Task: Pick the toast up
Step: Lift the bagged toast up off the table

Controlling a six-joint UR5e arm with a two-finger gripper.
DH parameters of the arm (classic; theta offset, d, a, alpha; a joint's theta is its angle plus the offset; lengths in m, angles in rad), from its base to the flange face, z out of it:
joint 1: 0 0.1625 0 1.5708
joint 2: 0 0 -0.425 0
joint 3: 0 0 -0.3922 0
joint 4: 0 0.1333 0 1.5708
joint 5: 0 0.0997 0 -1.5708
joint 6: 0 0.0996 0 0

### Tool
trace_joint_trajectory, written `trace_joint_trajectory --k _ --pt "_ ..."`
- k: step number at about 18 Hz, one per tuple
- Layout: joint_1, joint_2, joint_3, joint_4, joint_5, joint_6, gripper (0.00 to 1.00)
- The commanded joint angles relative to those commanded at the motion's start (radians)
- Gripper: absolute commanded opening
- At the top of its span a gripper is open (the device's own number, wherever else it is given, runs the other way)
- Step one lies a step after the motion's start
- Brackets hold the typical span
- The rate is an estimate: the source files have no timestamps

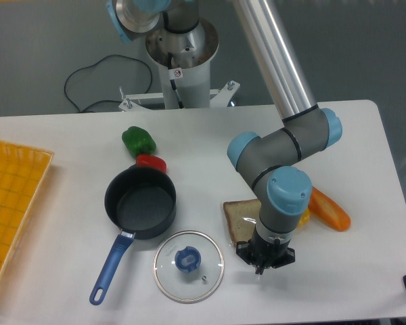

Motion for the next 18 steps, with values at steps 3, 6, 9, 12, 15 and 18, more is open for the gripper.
trace_joint_trajectory --k 3,6,9,12,15,18 --pt "0.000 0.025 0.000 -0.031 0.002 0.000 0.09" --pt "-0.015 0.070 0.003 -0.089 0.002 0.000 0.09" --pt "-0.031 0.104 0.003 -0.118 0.003 0.000 0.06" --pt "-0.052 0.127 0.003 -0.133 0.002 0.005 0.06" --pt "-0.063 0.156 0.002 -0.169 -0.003 0.070 0.06" --pt "-0.067 0.189 0.000 -0.195 -0.015 0.087 0.06"
